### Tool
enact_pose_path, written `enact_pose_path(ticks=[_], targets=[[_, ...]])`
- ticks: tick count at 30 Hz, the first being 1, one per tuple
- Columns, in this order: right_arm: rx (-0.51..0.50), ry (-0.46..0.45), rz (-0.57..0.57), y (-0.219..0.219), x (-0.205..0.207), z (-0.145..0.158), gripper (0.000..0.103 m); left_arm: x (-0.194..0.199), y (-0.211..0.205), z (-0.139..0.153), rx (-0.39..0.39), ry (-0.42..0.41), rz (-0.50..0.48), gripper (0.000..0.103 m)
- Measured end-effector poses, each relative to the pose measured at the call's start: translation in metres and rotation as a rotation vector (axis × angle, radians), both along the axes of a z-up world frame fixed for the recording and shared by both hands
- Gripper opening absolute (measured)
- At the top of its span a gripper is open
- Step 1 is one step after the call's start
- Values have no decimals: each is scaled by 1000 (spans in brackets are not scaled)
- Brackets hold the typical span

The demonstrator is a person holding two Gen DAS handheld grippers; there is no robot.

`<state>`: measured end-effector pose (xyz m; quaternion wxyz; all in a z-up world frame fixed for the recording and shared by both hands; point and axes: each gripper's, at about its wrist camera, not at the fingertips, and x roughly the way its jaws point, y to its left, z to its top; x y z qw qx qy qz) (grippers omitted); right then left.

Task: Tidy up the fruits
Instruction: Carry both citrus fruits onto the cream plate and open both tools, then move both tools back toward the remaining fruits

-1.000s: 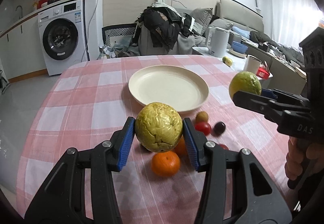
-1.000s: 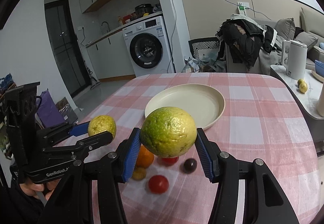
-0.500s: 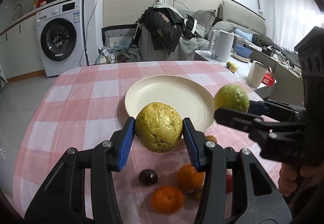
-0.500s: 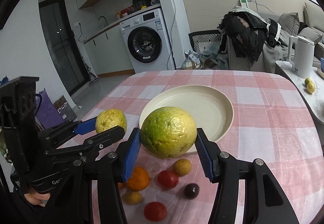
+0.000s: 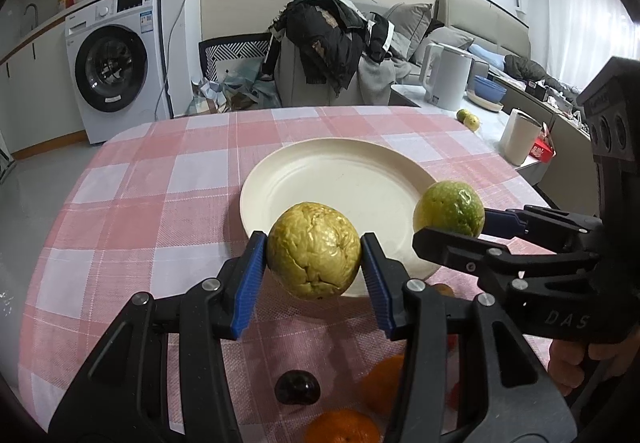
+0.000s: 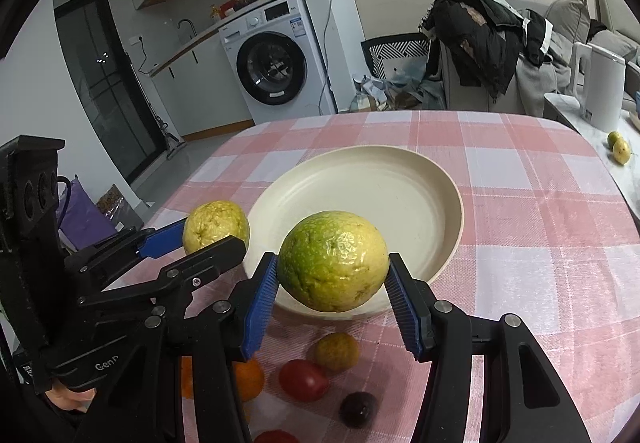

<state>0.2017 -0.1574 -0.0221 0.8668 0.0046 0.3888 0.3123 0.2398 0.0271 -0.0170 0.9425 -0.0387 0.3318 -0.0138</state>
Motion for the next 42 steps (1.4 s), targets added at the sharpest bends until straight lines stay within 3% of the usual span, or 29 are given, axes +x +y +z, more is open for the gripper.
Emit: enact_pose_path(ticks=[17,23,27,29,31,34,36,38,42], targets=[[-67,65,-11,4,31,-19,55,34,0,-18,26,90,-14,45],[-41,91,-18,-3,41,-18,55,39,-4,-23,27,110,-31,45],[-32,74,-19,-8,34,-14,56,31,-2,-19,16,87,-29,45],[-36,53,-25,-11,27,-10,62,24,-2,-12,28,65,-28,47],[-34,34,-28,-13,18,-7,70,12,0,-5,33,39,-14,64],[-37,8,-35,-17,3,-1,79,-8,5,5,18,-11,0,80],[-37,-12,-37,-20,-8,2,94,-23,10,11,11,-36,11,82],[-41,-35,-32,-21,-21,5,100,-39,14,17,5,-57,18,83],[-66,-72,4,-19,-45,9,103,-62,21,23,6,-86,35,98]])
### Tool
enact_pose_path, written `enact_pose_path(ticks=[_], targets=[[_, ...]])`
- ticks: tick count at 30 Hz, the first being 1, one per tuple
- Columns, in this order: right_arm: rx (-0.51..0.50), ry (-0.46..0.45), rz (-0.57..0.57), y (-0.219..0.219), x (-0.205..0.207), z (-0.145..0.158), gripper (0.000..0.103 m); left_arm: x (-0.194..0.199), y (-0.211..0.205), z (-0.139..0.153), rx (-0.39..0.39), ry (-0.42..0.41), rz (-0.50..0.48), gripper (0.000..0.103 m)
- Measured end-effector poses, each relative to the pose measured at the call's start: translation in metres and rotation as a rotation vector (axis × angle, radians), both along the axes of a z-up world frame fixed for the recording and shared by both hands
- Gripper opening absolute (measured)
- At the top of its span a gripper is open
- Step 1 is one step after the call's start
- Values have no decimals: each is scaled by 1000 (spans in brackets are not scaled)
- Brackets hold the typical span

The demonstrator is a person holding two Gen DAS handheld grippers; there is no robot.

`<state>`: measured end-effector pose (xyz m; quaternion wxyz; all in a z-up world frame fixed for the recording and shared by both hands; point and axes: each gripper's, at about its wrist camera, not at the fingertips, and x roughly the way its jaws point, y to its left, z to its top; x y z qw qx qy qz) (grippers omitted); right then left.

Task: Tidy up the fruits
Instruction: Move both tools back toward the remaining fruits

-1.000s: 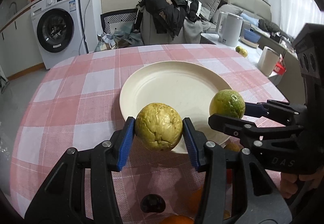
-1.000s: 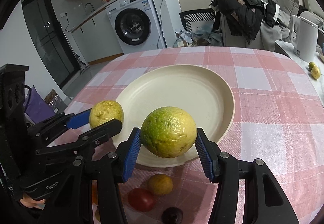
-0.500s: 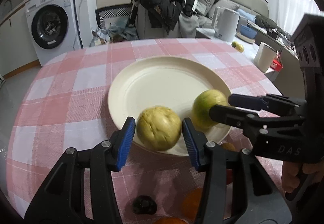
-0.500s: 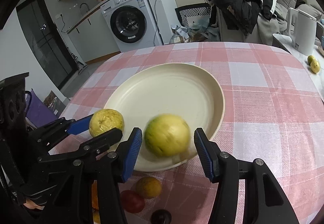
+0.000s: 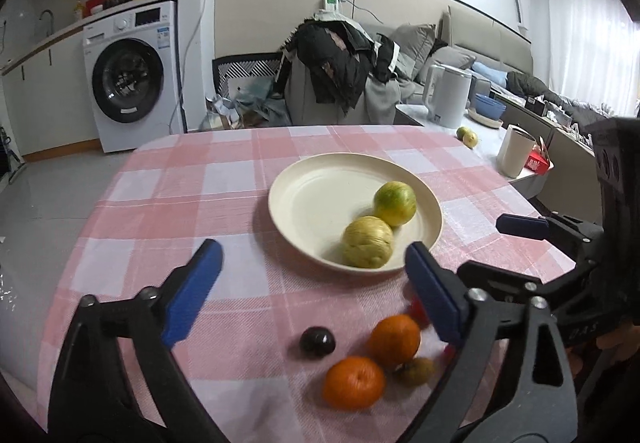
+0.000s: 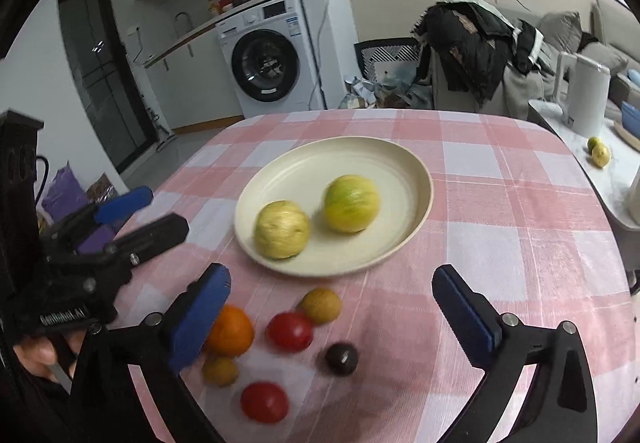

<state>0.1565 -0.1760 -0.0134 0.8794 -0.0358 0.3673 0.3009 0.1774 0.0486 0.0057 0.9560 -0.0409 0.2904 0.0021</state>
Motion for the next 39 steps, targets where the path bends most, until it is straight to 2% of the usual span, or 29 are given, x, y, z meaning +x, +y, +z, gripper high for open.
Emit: enact_pose_path(ticks=[1,10,21,26,39], targets=[[-8,-10,5,0,-6,1,103,-7,2,1,1,-7,5,102],[-16,-7,9,-5,-27,-3,103,-47,7,3,5,-21,20,102],[-111,30,36,-6,-42,-13,103,-71,1,-5,10,5,16,102],[-173,65,85,1,-46,-24,103,-69,-3,-9,3,25,7,102],[-206,86,176,12,-58,-34,102,-57,-10,-26,25,98,-18,102]])
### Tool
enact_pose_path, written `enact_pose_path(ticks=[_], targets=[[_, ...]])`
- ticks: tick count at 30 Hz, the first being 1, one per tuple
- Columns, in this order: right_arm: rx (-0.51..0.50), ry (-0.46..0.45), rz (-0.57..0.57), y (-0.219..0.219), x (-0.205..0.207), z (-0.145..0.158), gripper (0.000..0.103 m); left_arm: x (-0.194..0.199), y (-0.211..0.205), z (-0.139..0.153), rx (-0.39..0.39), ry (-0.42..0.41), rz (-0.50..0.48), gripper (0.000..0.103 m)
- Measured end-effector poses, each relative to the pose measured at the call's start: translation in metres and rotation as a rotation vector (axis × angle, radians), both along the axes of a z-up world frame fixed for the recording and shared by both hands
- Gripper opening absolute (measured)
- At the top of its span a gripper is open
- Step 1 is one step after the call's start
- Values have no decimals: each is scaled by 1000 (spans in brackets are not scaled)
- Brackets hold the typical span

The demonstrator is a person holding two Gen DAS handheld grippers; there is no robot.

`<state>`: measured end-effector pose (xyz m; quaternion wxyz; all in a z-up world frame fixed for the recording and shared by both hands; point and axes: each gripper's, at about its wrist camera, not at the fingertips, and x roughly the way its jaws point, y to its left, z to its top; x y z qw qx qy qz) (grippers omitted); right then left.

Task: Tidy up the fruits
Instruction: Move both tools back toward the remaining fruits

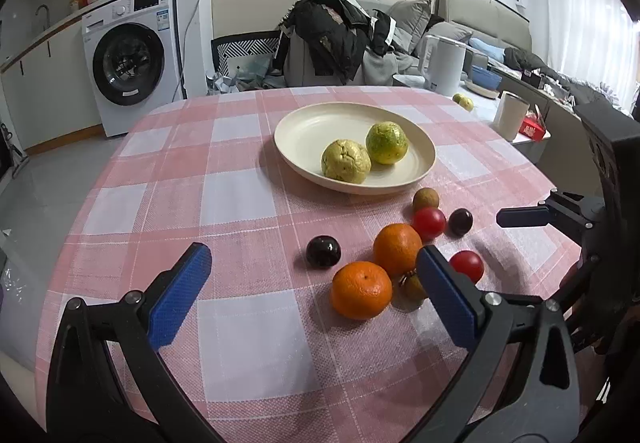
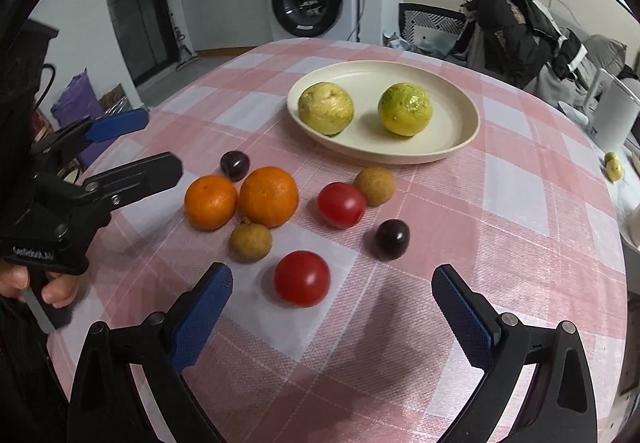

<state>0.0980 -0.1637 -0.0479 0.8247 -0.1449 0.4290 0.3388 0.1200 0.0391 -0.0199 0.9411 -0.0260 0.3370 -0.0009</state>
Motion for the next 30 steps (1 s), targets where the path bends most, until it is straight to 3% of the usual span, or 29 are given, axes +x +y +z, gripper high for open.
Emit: enact_pose_path(ticks=[4,6,12,24,30], targets=[[6,32,29,2,-1,-4,97,5,-2,-5,23,37,-9,102],[7,50,42,3,-1,-7,85,8,-2,-9,24,55,-17,102],[11,74,66,4,0,-12,70,14,-1,-20,13,116,-31,101],[5,61,81,2,-5,-12,58,19,-9,-32,31,161,-50,90],[-33,26,97,8,-12,-14,57,20,-12,-36,32,178,-67,85]])
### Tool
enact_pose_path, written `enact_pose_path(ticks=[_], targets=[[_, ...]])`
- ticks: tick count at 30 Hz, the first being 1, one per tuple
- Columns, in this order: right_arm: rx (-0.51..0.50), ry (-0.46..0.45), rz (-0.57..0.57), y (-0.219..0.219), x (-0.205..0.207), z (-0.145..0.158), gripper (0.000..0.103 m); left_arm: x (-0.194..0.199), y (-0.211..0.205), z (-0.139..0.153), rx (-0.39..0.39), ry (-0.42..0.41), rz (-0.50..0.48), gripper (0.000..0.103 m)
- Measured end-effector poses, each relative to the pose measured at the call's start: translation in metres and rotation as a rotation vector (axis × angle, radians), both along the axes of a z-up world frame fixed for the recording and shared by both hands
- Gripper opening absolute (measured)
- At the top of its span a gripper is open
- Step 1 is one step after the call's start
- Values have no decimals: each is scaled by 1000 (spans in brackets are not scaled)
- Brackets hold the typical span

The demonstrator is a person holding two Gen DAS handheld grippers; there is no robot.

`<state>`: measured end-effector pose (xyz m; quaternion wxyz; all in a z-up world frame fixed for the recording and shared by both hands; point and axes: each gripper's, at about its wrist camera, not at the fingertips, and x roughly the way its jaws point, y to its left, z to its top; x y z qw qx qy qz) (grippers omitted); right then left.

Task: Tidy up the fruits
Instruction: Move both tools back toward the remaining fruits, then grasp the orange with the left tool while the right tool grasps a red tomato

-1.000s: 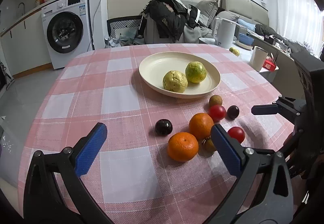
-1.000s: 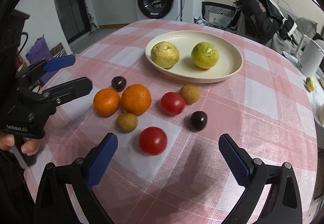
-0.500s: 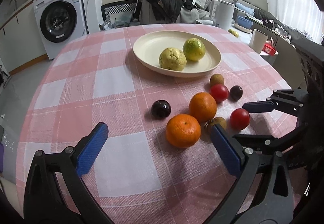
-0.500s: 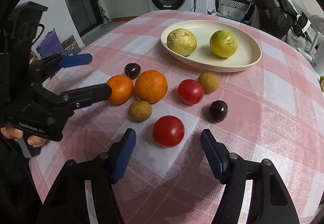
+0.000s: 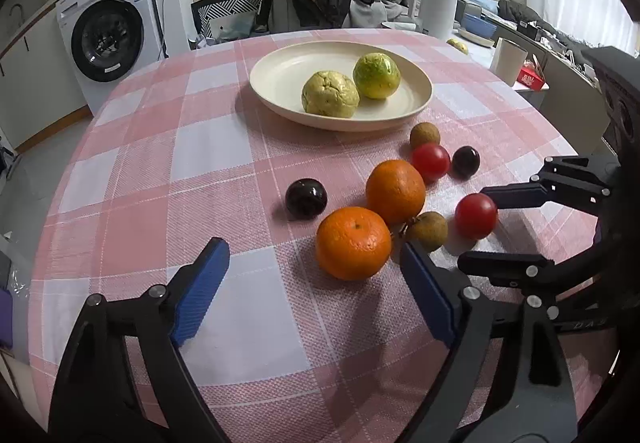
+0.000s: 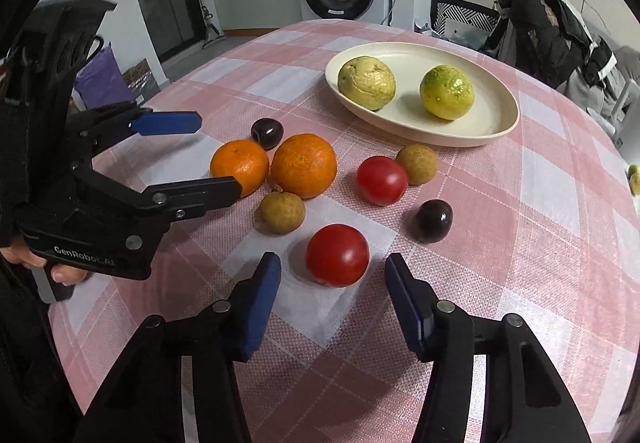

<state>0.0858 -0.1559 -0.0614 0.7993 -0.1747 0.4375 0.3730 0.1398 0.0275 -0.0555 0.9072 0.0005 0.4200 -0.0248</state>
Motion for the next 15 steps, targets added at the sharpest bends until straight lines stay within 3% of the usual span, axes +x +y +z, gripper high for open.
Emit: enact_pose_path(ticks=[9,15], targets=[[-5,-19,-8,0,0,0,42,3,-4,-9,-7,34,-22,67],[-2,-22,1,1,-1,0,39,4,-8,-9,-16,35,-52,54]])
